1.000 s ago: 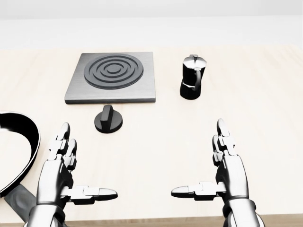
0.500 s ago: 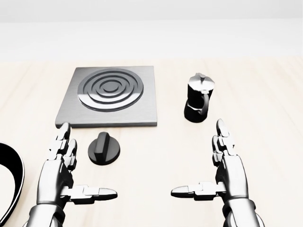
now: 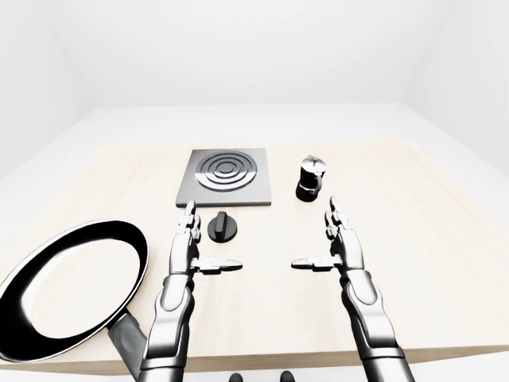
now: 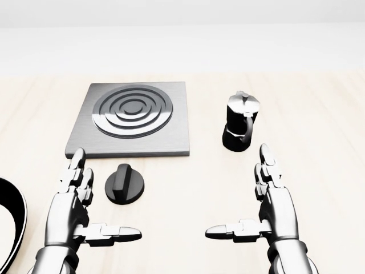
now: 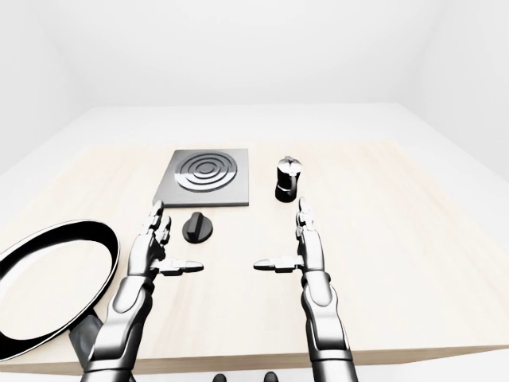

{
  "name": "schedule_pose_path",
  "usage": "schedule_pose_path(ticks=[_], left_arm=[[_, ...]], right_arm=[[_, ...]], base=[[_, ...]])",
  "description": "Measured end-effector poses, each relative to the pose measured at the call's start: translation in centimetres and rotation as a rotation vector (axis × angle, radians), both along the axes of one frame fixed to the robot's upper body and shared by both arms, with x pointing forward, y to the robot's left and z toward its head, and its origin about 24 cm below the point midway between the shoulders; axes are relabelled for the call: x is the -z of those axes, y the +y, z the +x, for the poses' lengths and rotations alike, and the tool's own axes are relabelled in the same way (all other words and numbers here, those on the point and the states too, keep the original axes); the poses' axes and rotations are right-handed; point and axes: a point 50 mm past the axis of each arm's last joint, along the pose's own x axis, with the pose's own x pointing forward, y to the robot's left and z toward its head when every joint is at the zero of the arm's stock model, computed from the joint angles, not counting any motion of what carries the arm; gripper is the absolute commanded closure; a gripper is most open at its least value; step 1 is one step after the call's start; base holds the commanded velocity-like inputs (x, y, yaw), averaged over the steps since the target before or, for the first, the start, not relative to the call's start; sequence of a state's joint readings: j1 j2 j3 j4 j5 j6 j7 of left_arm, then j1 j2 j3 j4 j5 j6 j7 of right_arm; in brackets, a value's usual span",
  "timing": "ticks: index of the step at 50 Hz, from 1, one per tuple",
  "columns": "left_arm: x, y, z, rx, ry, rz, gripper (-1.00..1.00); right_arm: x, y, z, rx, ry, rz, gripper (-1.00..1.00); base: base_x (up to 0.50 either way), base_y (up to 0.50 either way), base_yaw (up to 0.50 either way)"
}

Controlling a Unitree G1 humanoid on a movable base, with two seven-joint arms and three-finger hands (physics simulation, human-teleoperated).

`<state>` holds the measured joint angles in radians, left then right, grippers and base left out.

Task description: Turn on the stove.

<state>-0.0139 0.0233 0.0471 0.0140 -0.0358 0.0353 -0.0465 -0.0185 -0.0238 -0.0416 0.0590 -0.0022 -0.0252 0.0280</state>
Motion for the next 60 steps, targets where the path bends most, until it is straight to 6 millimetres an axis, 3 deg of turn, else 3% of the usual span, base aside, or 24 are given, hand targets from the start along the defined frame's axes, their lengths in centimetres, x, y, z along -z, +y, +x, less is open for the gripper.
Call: schedule_pose_path(ticks=[60], left_arm=[[1.8,-0.4,1.8,0.059,0.121,-0.011,-1.00]], right_arm=[[0.3,0.1,0.1,-0.008,0.024,0.003,-1.00]], base=[[0.00,0.00,0.00]])
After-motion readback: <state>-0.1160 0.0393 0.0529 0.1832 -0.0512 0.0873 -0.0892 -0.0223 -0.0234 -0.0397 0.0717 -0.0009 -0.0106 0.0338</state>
